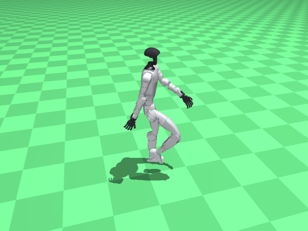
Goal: In place motions
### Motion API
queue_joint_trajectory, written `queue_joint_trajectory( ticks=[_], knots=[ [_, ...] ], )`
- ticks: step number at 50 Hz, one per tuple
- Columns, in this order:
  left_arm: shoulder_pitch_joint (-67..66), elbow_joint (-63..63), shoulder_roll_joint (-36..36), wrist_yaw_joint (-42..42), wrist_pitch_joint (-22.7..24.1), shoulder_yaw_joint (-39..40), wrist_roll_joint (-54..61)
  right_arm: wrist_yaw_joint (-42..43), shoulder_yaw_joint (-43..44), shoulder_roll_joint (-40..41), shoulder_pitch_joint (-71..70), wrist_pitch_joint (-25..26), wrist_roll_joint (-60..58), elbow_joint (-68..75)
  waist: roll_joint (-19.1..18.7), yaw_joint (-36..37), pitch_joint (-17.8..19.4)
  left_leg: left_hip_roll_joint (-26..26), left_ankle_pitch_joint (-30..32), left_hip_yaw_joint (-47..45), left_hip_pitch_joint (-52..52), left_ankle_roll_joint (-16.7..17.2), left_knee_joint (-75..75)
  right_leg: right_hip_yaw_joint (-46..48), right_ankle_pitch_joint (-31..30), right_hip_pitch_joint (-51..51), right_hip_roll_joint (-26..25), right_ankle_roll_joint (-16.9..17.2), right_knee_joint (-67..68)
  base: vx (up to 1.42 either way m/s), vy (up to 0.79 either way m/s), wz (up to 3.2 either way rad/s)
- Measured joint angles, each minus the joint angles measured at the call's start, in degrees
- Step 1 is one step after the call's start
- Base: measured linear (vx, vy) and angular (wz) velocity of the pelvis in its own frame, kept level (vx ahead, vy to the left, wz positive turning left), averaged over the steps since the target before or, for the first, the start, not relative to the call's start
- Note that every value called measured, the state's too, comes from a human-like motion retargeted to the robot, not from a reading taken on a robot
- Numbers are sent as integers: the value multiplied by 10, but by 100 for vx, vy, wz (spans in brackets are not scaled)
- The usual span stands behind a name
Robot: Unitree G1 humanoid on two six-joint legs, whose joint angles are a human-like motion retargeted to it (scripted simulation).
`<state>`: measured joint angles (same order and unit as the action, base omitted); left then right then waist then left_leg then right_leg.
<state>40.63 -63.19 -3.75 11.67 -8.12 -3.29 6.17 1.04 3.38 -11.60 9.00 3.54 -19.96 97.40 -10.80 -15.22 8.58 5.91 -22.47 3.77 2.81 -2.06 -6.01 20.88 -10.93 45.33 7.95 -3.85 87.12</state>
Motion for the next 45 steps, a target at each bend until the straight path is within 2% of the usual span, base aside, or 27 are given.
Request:
queue_joint_trajectory(
  ticks=[2, 5, 8, 10, 12, 15, 17, 21, 23, 25, 27, 28, 30, 33, 36, 40, 43, 45],
  knots=[
    [42, 53, -22, -16, 11, 2, 9, -8, 17, -12, 43, 28, -29, 0, -31, -63, 45, 50, 3, -14, 18, -2, -18, 24, 32, 95, -5, 2, 49, -11, 14, 117],
    [84, 106, -57, -49, 24, -5, 25, -33, 36, -35, 100, 60, -21, 0, -52, -120, 96, 104, -10, -30, 39, -12, -59, 51, 49, 194, -4, -23, 66, 3, 10, 52],
    [102, 119, -75, -62, 24, -5, 11, -51, 52, -51, 138, 96, 17, 0, -60, -136, 113, 116, -23, -20, 47, -25, -90, 61, 51, 209, -8, -55, 43, 3, 2, -6],
    [98, 120, -72, -59, 16, -5, -1, -39, 69, -55, 151, 111, 46, 0, -51, -127, 101, 102, -26, -21, 38, -26, -82, 42, 45, 191, -9, -55, 30, 5, -4, -31],
    [79, 119, -68, -49, 13, -11, -9, -14, 88, -51, 153, 104, 77, 0, -39, -112, 75, 85, -23, -31, 25, -23, -58, 20, 37, 142, -15, -36, 3, 6, -7, -23],
    [33, 111, -68, -49, 11, -32, -26, 6, 116, -42, 135, 69, 100, 0, -35, -93, 28, 73, -17, -36, 25, -13, -29, 17, 25, 30, -16, 1, -72, 6, -6, -30],
    [-32, 142, -97, -35, 22, -50, -72, 43, 140, -25, 83, 22, 110, -2, -2, -58, 21, 45, -23, -67, -11, -14, -15, -20, 8, -63, -25, 31, -135, 9, -3, -105],
    [-167, 162, -130, -36, 25, -74, -126, 27, 128, -1, 17, -28, 99, -73, 29, 0, -30, 5, -32, -98, -34, -10, 9, -85, -31, -223, -61, 48, -320, 19, -6, -115],
    [-249, 153, -124, -41, 34, -78, -134, 1, 106, 3, -10, -47, 78, -117, 41, 20, -57, -16, -38, -103, -38, -11, 16, -126, -59, -297, -71, 59, -440, 28, -6, -95],
    [-322, 120, -94, -48, 35, -73, -128, -17, 82, 3, -40, -61, 51, -149, 59, 41, -80, -48, -42, -104, -41, -14, 24, -153, -99, -370, -60, 61, -576, 21, 0, -89],
    [-379, 83, -59, -29, 29, -48, -128, -21, 56, -2, -74, -72, 31, -168, 87, 75, -98, -87, -46, -127, -44, -18, 35, -172, -59, -423, -41, 97, -698, 12, -4, -128],
    [-403, 65, -49, -12, 26, -32, -129, -22, 41, -5, -92, -77, 20, -174, 98, 97, -104, -101, -49, -144, -47, -17, 42, -161, -15, -438, -29, 103, -734, 10, -9, -162],
    [-443, 31, -35, 8, 15, 7, -137, -23, 16, -9, -120, -87, -5, -183, 120, 139, -118, -121, -54, -177, -52, -11, 55, -30, 41, -453, 20, 99, -791, 12, -9, -148],
    [-468, -42, -19, -22, 14, 76, -150, -19, -13, -7, -144, -96, -44, -183, 154, 169, -140, -141, -54, -195, -52, 4, 76, -34, 42, -436, 40, 114, -839, 22, -17, -70],
    [-456, -150, -3, -49, 7, 123, -125, -18, -12, -7, -144, -94, -62, -183, 172, 201, -155, -148, -49, -200, -40, 9, 85, -36, 42, -419, 39, 107, -853, 10, -15, -13],
    [-410, -298, 8, -15, -41, 161, -51, -37, 5, -10, -144, -91, -47, -169, 162, 176, -135, -133, -33, -167, -24, 17, 78, -20, 65, -430, 33, 100, -844, -2, -20, 110],
    [-421, -328, 7, 10, -69, 150, -11, -60, -6, -9, -134, -83, -29, -149, 146, 135, -120, -116, -26, -156, -25, 22, 72, 18, 76, -462, 19, 97, -853, 12, -15, 99],
    [-438, -323, 10, 5, -70, 145, -33, -69, -13, -9, -124, -76, -20, -126, 134, 109, -120, -106, -25, -145, -21, 26, 68, 33, 83, -475, 6, 93, -861, 17, -6, 68]
  ],
)
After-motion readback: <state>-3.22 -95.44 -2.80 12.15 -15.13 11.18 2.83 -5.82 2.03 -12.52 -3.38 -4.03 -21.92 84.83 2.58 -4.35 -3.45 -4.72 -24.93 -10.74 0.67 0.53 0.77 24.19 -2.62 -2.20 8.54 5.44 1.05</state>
